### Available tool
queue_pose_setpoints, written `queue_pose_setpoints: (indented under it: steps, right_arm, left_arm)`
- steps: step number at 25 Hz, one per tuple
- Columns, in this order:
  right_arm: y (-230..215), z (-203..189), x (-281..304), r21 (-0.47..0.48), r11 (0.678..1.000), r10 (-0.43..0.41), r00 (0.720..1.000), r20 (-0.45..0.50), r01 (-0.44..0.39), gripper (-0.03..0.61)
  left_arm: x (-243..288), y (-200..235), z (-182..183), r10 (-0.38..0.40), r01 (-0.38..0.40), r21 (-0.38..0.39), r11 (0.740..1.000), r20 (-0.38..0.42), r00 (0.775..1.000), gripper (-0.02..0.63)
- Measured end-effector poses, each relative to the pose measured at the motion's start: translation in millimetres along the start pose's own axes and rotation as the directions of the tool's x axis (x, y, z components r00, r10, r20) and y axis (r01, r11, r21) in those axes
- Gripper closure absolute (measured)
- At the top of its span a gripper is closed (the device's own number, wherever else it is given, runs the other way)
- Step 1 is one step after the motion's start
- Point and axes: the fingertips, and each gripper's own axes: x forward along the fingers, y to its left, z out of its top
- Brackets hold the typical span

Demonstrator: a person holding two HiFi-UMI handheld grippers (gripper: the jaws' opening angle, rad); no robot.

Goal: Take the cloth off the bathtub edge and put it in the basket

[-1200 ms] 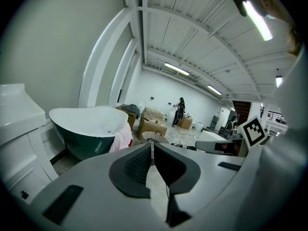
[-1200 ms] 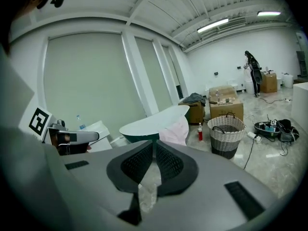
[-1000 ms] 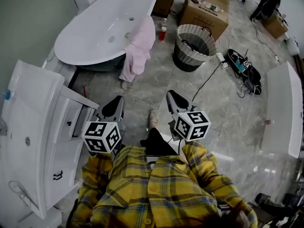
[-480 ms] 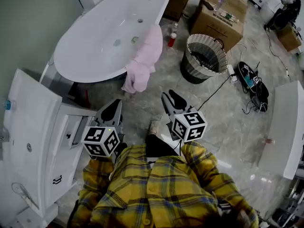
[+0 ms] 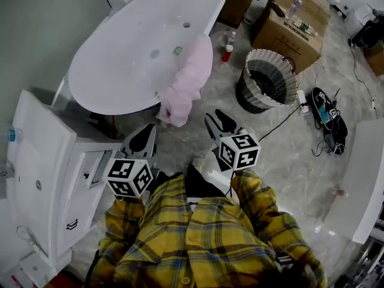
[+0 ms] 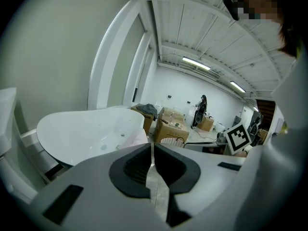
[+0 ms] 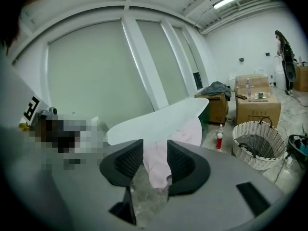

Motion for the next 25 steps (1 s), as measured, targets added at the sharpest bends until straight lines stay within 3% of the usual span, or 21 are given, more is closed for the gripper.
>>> queue_pose_setpoints:
  steps: [13, 21, 25]
  right_arm:
    - [-30.2, -6.9, 70.4, 0.020, 1.000, 0.016, 0.998, -0.062, -0.015, 0.393]
    - [-56.7, 4.5, 133.9, 0.064, 0.997, -0.025, 0.996, -0.082, 0.030, 0.367]
    - [-76.2, 6.5, 170.9, 0.121, 0.991, -0.052, 0.994, -0.095, 0.064, 0.352]
  left_arm:
    - [46.1, 25.6, 10.2, 0.028, -0.028, 0.003, 1.000, -0.025, 0.999, 0.581]
    - [100.5, 48.3, 26.4, 0.004, -0.004, 0.008, 1.000, -0.045, 0.999, 0.581]
    - [128.4, 59.4, 22.1, -0.013, 0.014, 0.003, 1.000, -0.098, 0.995, 0.581]
